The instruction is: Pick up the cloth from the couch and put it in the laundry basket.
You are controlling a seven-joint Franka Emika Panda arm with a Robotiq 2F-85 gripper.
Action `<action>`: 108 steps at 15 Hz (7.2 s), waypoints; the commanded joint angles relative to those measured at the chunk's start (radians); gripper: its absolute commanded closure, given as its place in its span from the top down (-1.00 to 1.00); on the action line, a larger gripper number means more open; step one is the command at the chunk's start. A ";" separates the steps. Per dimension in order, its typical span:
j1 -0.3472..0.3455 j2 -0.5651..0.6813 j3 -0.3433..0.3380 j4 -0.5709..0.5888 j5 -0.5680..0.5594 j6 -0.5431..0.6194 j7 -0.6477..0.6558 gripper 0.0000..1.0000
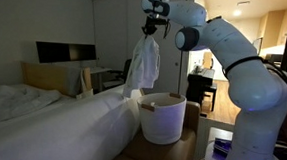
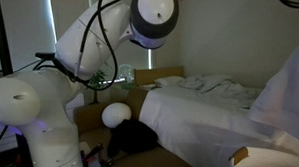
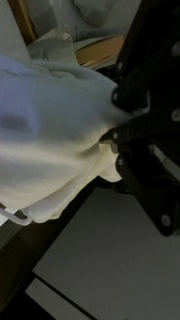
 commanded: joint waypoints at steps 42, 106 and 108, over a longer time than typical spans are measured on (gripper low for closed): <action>-0.151 -0.014 -0.028 0.004 -0.021 -0.133 0.080 -0.78; -0.194 0.378 0.016 0.013 -0.053 -0.258 -0.206 -0.78; -0.191 0.381 0.016 0.008 -0.055 -0.286 -0.222 -0.78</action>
